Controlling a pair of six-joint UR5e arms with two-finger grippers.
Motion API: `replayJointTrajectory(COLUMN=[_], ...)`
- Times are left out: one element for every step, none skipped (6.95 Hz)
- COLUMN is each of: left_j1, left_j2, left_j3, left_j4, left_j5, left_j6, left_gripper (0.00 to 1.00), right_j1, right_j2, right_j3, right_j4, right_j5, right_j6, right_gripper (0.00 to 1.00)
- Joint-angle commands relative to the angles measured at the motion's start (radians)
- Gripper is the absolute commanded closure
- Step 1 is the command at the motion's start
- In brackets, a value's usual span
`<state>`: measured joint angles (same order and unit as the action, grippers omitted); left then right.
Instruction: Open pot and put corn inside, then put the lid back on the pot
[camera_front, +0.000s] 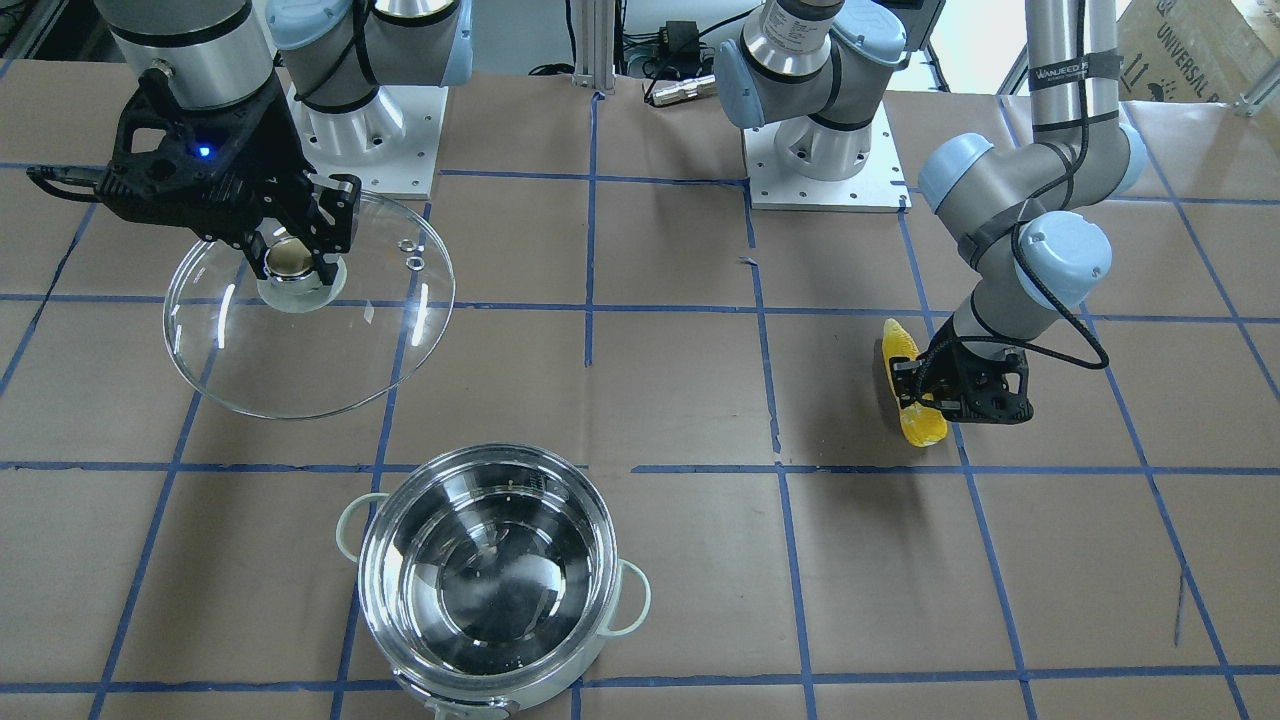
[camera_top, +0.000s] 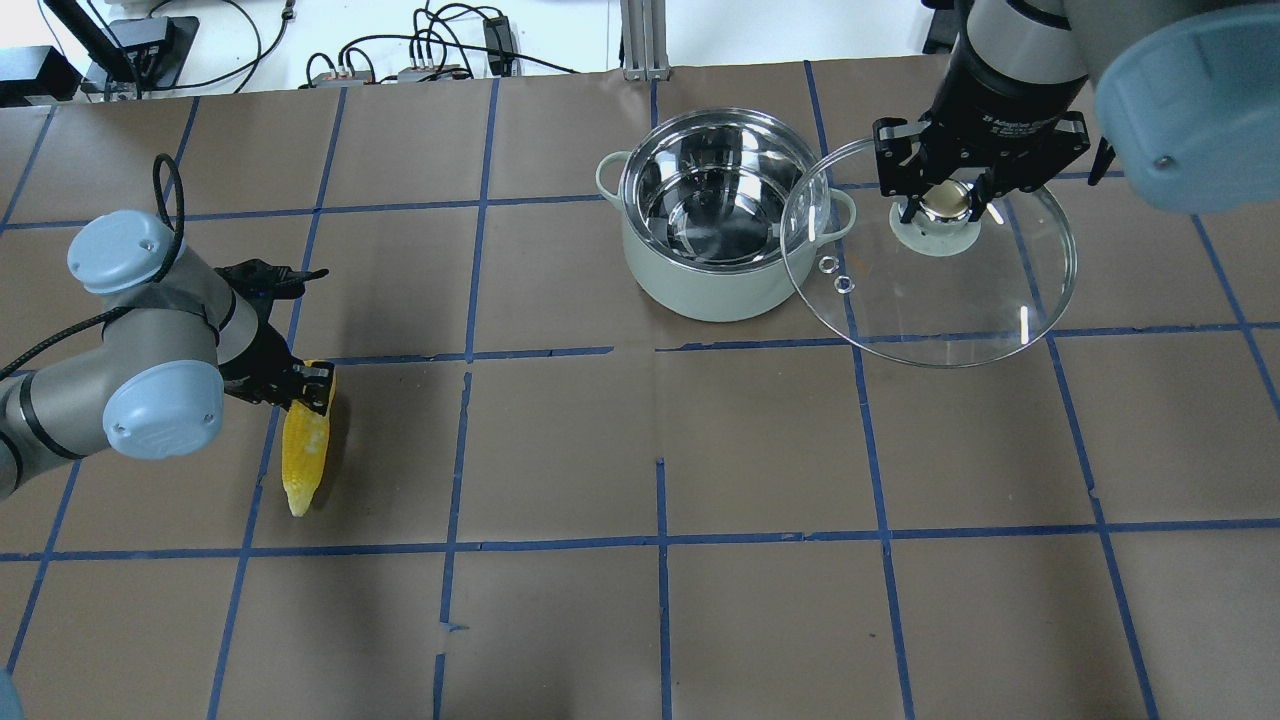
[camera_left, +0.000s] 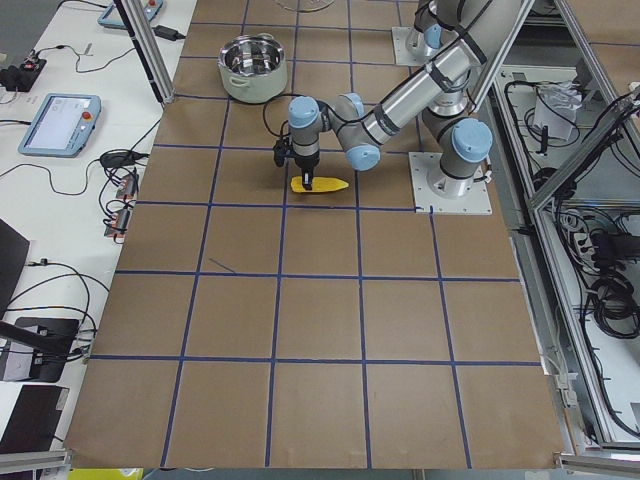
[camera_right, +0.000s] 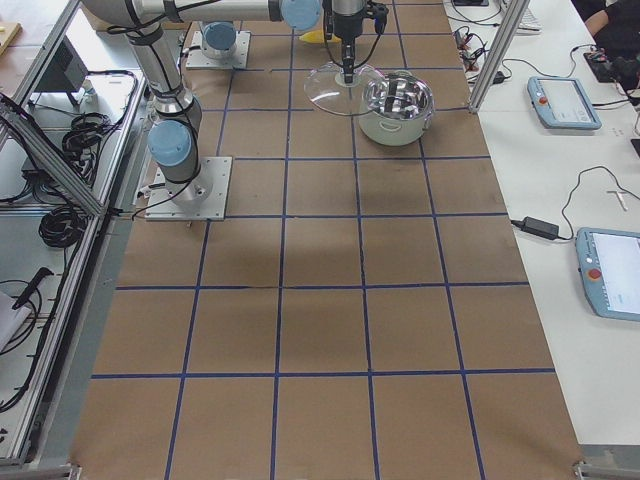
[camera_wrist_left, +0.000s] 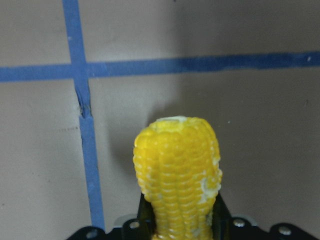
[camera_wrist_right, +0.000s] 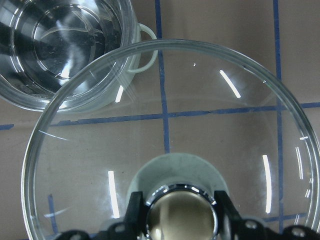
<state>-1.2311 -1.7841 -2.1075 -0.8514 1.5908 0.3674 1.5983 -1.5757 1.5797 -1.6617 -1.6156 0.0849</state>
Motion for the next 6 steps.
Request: replayJointTrajectory(left_j1=[-0.13, -0.199, -0.258, -0.327, -0.382, -0.451], left_j2=[0.008, -0.01, -0.036, -0.075, -0.113, -0.173], left_j3=[0.122, 0.247, 0.368, 0.48, 0.586, 0.692], left_j4=[-0.096, -0.224, -0.315, -0.359, -0.368, -0.397], left_j5=[-0.003, -0.023, -0.049, -0.07, -0.071, -0.071], left_j6=[-0.181, -0.287, -0.37, -0.439, -0.47, -0.549], left_gripper=[0.84, 0.84, 0.84, 0.84, 0.84, 0.84], right_j1=[-0.029, -0.029, -0.028, -0.021, -0.018, -0.017], right_j2=[-0.006, -0.006, -0.007, -0.001, 0.003, 0.003], right_j3=[-0.006, -0.006, -0.012, -0.045, -0.082, -0.087], right_j4=[0.005, 0.002, -0.006, 0.009, 0.052, 0.062], right_j5=[-0.007, -0.01, -0.01, -0.007, -0.007, -0.001], right_j6=[-0.008, -0.008, -0.008, -0.008, -0.007, -0.007], right_gripper=[0.71, 0.71, 0.71, 0.7, 0.71, 0.71])
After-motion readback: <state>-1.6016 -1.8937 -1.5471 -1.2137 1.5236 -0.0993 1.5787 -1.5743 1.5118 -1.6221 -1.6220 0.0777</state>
